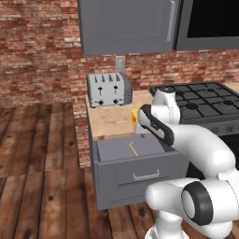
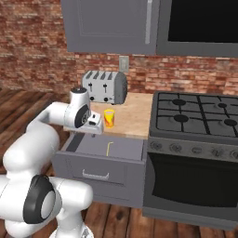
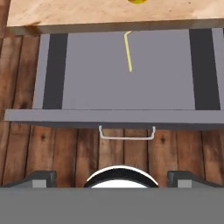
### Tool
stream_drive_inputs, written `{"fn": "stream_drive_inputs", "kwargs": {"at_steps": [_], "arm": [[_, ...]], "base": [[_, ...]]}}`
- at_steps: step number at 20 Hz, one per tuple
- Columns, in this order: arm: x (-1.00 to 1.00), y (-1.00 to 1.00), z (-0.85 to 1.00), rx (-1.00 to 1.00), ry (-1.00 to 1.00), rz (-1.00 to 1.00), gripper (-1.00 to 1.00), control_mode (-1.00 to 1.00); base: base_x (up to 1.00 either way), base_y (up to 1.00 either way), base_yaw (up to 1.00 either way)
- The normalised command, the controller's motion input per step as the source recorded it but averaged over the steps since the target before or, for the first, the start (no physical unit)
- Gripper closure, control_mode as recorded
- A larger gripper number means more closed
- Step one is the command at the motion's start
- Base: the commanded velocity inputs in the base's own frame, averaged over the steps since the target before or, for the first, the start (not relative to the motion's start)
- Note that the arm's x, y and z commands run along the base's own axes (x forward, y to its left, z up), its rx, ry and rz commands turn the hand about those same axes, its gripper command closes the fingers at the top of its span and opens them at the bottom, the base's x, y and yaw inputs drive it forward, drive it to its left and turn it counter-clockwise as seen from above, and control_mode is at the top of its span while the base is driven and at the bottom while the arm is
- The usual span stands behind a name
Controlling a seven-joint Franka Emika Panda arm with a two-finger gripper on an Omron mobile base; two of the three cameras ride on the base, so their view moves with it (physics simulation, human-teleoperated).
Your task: Pick up the straw from the right drawer and put it inside the smoothie cup.
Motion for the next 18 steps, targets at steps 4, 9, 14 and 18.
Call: {"fn": "stream_drive_inputs", "kwargs": {"at_steps": [4, 9, 14, 18], "arm": [[0.10, 0.00, -0.31, 0.00, 0.00, -0.02, -1.00, -1.00], [0.11, -0.07, -0.22, 0.00, 0.00, -0.01, -1.00, -1.00], [0.30, -0.21, -0.38, 0.00, 0.00, -0.01, -1.00, -1.00], [0.31, -0.17, -0.40, 0.00, 0.00, 0.00, -1.00, -1.00]], "base": [[0.00, 0.00, 0.00], [0.00, 0.00, 0.00], [0.00, 0.00, 0.00], [0.00, 0.00, 0.00]]}}
